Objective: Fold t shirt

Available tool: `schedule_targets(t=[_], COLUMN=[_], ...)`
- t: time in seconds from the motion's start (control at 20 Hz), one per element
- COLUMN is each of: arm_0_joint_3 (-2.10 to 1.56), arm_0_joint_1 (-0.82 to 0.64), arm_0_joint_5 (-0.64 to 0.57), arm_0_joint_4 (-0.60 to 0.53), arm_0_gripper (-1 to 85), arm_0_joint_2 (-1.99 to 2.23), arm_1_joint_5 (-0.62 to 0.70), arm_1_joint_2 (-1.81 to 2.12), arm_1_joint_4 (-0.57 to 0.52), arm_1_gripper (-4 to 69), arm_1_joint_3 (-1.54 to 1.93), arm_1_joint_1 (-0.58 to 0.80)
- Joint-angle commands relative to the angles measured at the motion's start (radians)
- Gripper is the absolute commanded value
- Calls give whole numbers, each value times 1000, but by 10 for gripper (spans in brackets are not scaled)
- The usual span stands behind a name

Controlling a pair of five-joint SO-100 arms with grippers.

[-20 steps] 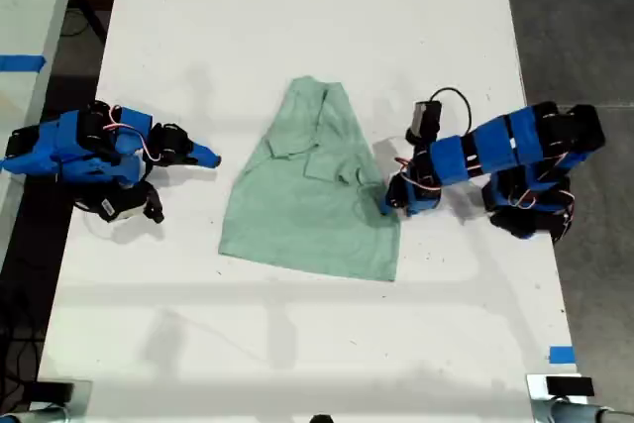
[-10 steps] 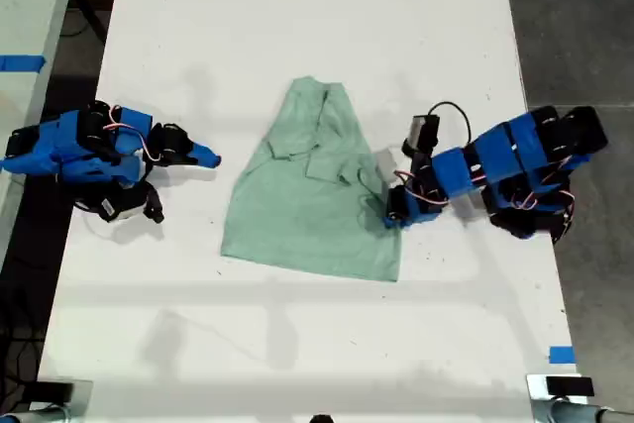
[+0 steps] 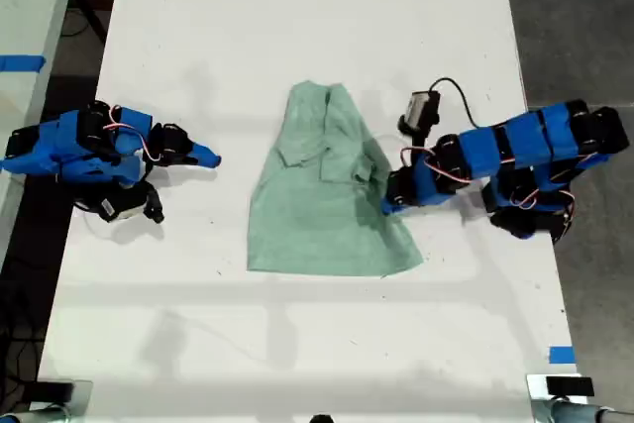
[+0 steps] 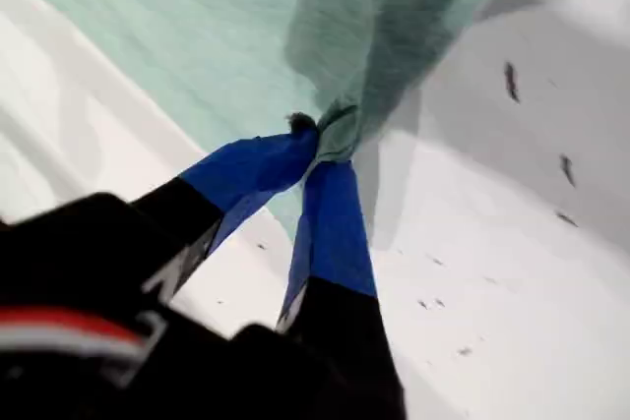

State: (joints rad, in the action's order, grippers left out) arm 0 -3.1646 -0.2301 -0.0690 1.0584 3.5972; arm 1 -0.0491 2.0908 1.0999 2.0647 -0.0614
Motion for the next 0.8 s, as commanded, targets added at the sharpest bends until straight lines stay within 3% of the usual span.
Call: schedule_targets(t=[0.0, 0.15, 0.2, 0.25, 0.3, 0.35, 0.4, 0.5, 0.75], arm_0_joint_3=[-5, -5, -5, -5, -5, -5, -3, -3, -3], arm_0_joint_1=[2, 2, 2, 3, 3, 5, 5, 3, 3], arm_0_joint_5=[9, 8, 8, 8, 8, 8, 8, 8, 8], arm_0_joint_4=[-3, -3, -3, -3, -2, -2, -2, -2, -2], arm_0_gripper=[-1, -1, -1, -1, -1, -1, -1, -1, -1], arm_0_joint_2=[6, 6, 6, 6, 6, 6, 6, 6, 6], arm_1_joint_5=[144, 193, 204, 204, 210, 209, 195, 141, 51], arm_1_joint_2=[-18, -192, -244, -262, -249, -209, -149, 38, 683], arm_1_joint_4=[-166, -334, -371, -387, -376, -328, -281, -202, -207], arm_1_gripper=[-10, 8, 59, 145, 322, 373, 289, 16, 19], arm_1_joint_3=[-158, -242, -267, -276, -275, -265, -236, -100, 534], arm_1_joint_1=[32, 37, 38, 44, 55, 67, 80, 97, 92])
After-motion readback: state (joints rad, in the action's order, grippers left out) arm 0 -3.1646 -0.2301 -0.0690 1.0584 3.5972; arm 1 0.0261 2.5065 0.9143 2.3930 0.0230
